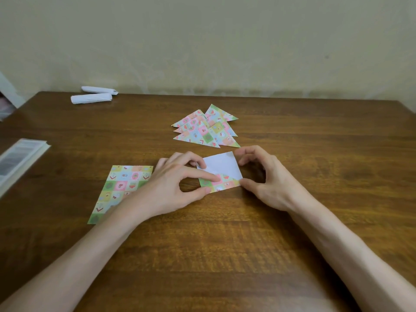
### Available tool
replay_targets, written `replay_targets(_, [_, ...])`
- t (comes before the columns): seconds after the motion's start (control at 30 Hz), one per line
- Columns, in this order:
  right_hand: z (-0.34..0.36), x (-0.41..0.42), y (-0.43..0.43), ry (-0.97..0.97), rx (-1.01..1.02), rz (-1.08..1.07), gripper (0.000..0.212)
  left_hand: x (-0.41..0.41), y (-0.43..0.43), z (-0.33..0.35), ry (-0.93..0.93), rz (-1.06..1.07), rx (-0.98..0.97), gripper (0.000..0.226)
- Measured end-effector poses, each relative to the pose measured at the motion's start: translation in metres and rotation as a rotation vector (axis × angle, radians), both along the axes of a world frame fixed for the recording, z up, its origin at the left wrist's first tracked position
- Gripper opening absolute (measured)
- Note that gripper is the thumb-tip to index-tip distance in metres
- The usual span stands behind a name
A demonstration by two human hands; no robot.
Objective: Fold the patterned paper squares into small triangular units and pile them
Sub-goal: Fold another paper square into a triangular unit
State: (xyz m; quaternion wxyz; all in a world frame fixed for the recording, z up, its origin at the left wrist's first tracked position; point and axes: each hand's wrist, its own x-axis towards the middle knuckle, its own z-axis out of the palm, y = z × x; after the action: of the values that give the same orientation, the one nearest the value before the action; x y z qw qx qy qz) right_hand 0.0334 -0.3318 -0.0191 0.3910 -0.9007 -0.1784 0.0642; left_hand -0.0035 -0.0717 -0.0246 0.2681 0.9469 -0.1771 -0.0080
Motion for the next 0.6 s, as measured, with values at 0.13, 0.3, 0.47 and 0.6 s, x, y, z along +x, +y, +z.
replay_targets(0.13, [-0.002, 0.003, -0.002, 0.02, 0.066, -0.004, 0.067, -0.002, 0.0, 0.0, -0.011, -0.011, 0.015, 0.029])
replay_targets(0.3, [0.003, 0.006, -0.007, -0.021, 0.212, -0.107, 0.07, -0.007, -0.002, 0.002, -0.053, -0.045, 0.031, 0.031])
replay_targets(0.47, [-0.003, 0.004, -0.005, -0.263, -0.036, 0.067, 0.063, -0.008, -0.001, 0.001, -0.135, -0.052, 0.049, 0.057])
replay_targets(0.6, [-0.006, 0.004, -0.003, -0.356, -0.093, 0.121, 0.029, -0.01, -0.001, 0.003, -0.193, -0.075, 0.105, 0.065])
